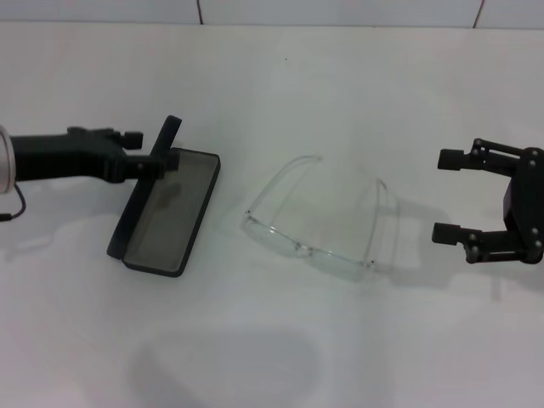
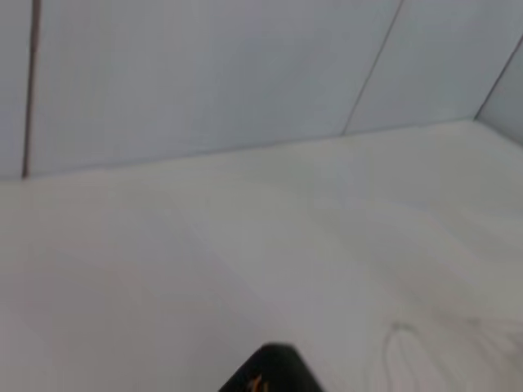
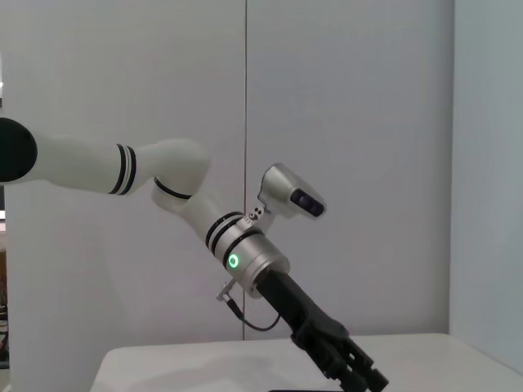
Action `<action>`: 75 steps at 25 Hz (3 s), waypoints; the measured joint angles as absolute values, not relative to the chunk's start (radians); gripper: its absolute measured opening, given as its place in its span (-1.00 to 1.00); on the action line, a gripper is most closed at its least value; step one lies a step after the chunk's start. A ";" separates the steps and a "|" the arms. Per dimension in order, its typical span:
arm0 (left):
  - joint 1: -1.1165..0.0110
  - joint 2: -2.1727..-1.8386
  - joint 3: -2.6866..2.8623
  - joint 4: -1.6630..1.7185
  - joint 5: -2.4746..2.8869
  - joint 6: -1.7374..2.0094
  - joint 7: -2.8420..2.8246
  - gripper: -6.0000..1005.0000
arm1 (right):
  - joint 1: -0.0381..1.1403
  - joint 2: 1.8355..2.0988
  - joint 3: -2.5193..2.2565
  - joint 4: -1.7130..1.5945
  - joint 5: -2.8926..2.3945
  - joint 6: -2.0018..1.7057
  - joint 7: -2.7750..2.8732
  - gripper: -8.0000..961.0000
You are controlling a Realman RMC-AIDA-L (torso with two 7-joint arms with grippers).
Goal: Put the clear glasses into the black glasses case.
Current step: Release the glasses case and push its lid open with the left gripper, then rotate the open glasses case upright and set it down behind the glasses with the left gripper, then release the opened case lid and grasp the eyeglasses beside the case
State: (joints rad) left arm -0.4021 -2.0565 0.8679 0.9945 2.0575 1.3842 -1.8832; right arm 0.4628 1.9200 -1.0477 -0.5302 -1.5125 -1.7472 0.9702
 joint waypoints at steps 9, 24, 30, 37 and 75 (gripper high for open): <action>-0.431 -2.074 0.859 0.993 2.181 1.354 -1.982 0.55 | 0.466 1.923 -1.048 -0.532 -1.512 -1.747 0.970 0.82; -0.498 -2.070 0.870 0.992 2.289 1.344 -2.010 -0.36 | 0.457 1.924 -1.048 -0.532 -1.512 -1.770 0.962 0.82; -0.544 -2.076 0.875 0.992 2.276 1.324 -1.914 -0.51 | 0.441 1.923 -1.048 -0.532 -1.512 -1.788 0.949 0.82; -0.645 -2.087 0.968 0.930 2.194 1.215 -1.687 -0.58 | 0.409 1.933 -1.048 -0.532 -1.512 -1.808 0.918 0.82; -0.751 -2.089 1.371 0.878 1.907 1.064 -1.452 -0.16 | 0.318 1.973 -1.028 -0.537 -1.517 -1.785 0.837 0.82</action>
State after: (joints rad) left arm -0.7509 -2.0888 1.3710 0.8777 1.9072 1.0641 -1.4518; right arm 0.3184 1.9727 -1.0276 -0.5373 -1.5168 -1.7852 0.8371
